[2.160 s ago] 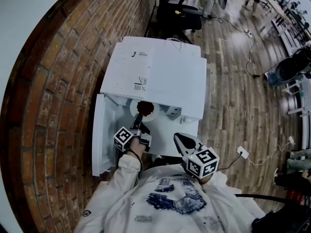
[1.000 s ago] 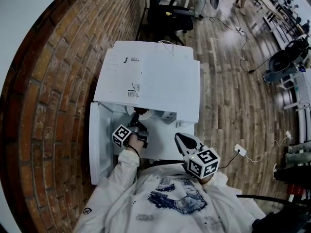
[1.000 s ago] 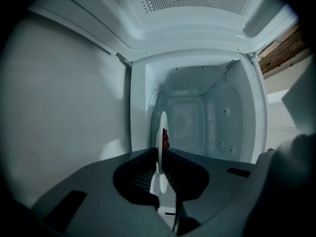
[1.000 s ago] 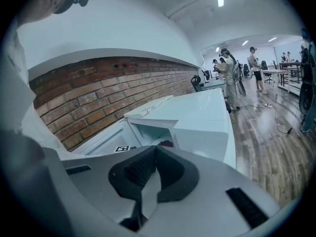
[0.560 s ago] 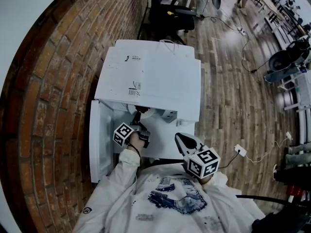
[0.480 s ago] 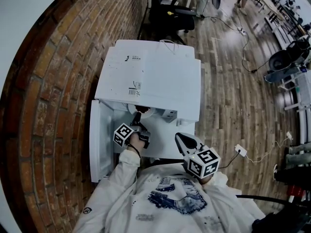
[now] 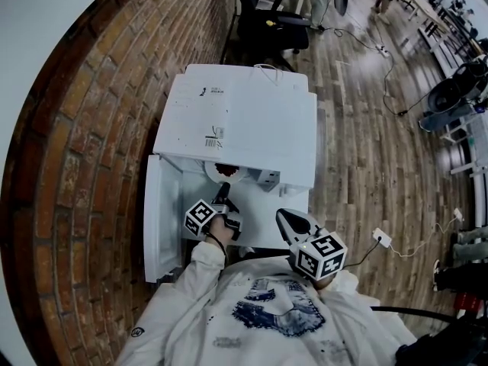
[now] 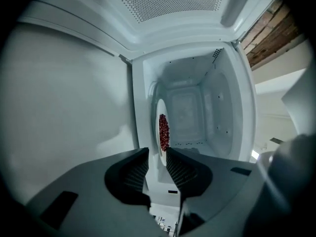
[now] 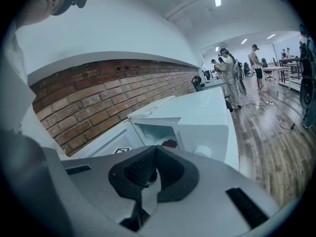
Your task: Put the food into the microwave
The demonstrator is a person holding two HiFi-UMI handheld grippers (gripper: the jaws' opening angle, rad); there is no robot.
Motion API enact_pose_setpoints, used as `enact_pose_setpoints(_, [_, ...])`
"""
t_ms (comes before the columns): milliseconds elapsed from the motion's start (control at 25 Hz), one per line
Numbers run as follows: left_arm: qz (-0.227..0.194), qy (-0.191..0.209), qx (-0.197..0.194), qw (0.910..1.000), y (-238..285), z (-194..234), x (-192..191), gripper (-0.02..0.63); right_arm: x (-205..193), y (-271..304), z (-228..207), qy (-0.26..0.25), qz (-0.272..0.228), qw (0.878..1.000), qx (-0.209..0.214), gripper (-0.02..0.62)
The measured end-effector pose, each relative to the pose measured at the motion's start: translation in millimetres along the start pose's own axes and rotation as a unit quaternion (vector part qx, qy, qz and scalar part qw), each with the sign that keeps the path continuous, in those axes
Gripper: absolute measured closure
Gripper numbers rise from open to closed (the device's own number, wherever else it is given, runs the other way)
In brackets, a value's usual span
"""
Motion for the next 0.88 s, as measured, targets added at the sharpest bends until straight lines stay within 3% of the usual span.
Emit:
enact_pose_setpoints(200, [0.008, 0.001, 0.002, 1.0, 0.6, 0.6, -6.7, 0.508, -1.8, -2.8, 2.5, -0.002, -0.004, 1.0, 0.001, 0.581])
enact_pose_setpoints(480, [0.01, 0.001, -0.004, 0.9999, 4.3, -2.5, -6.1, 0.571, -2.6, -6.5, -0.1, 0.003, -0.008, 1.0, -0.005, 0.581])
enact_pose_setpoints(880, [0.004, -0.01, -0.012, 0.9999, 9.6, -4.2, -0.1, 0.58, -1.9, -9.4, -4.4, 0.008, -0.01, 1.0, -0.011, 0.581])
Point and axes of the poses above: the fingertips, and each gripper's own axes: y forward along the fingers, z to its left, x out of its top, the point moved 4 cm from there along -y, backward along the fingers, and after that the axes turned 8 degrees about z, right-handed, at the moved point
